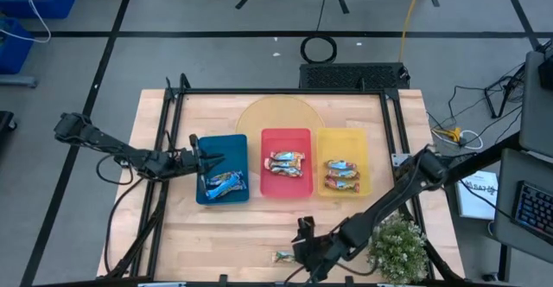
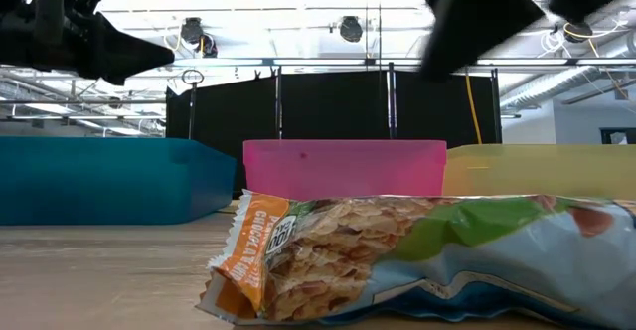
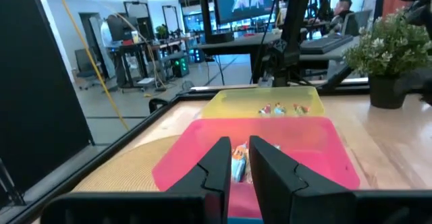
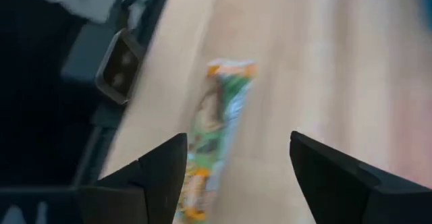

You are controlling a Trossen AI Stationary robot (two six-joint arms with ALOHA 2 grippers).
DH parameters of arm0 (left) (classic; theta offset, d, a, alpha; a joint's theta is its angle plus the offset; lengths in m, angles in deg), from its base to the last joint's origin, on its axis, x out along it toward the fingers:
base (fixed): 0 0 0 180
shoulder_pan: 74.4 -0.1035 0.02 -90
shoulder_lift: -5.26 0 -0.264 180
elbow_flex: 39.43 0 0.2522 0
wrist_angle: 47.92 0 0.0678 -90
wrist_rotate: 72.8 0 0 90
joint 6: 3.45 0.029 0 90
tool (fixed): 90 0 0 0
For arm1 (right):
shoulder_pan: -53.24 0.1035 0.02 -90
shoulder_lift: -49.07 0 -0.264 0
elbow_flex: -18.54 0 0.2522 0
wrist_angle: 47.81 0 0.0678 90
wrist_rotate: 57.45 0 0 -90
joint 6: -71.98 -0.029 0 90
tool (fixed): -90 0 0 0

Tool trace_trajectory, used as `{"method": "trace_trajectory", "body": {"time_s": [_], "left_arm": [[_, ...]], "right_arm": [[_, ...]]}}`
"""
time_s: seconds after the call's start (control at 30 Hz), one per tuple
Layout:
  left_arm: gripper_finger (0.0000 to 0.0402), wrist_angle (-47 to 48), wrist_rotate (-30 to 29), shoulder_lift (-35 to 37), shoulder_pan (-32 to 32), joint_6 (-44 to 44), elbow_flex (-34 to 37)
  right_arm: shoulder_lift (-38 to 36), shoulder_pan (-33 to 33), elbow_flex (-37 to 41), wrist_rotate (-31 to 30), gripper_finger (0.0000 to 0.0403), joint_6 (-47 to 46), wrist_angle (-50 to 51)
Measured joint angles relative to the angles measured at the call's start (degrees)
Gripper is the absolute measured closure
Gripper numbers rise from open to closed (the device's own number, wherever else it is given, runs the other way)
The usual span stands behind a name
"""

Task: Pick and place Granola Bars by type
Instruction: Put the yellow granola bar into the red bin

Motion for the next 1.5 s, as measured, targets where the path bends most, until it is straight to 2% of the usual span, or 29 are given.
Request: {"method": "trace_trajectory", "body": {"time_s": [0.13, 0.37, 0.47, 0.77, 0.97, 1.13, 1.23, 1.4, 1.5], "left_arm": [[0.0339, 1.5, 0.0, 0.0, 0.0, -0.1, 0.0], [0.0339, 5.3, 0.6, 0.0, 0.0, -4.3, 0.0], [0.0339, 7.0, 0.6, 0.0, 0.0, -5.1, 0.0], [0.0339, 7.1, 0.6, 0.0, 0.0, -6.1, 0.0], [0.0339, 6.5, 0.6, 0.0, 0.0, -5.2, 0.0], [0.0339, 6.5, 0.6, 0.0, 0.0, -6.4, 0.0], [0.0339, 6.5, 0.6, 0.0, 0.0, -6.6, 0.0], [0.0339, 6.5, 0.6, 0.0, 0.0, -6.7, 0.0], [0.0339, 6.5, 0.6, 0.0, 0.0, -6.4, 0.0]], "right_arm": [[1.5, 0.0, 0.0, 5.1, 0.0149, -4.7, -0.5], [4.6, 0.7, 0.0, 6.6, 0.0149, -9.8, -6.3], [5.6, 0.7, 0.4, 6.7, 0.0149, -11.1, -4.2], [6.3, 0.2, 5.2, 6.6, 0.0167, -9.5, -6.6], [6.5, -1.2, 6.0, 6.6, 0.0215, -3.4, -9.9], [5.9, -2.5, 6.3, 8.5, 0.0305, 0.9, -13.2], [2.5, -3.2, 6.3, 8.5, 0.0358, 2.2, -12.9], [-6.8, -5.1, 6.2, 8.0, 0.0368, 7.2, -8.4], [-14.1, -8.6, 6.1, 3.3, 0.0365, 11.8, -6.0]]}}
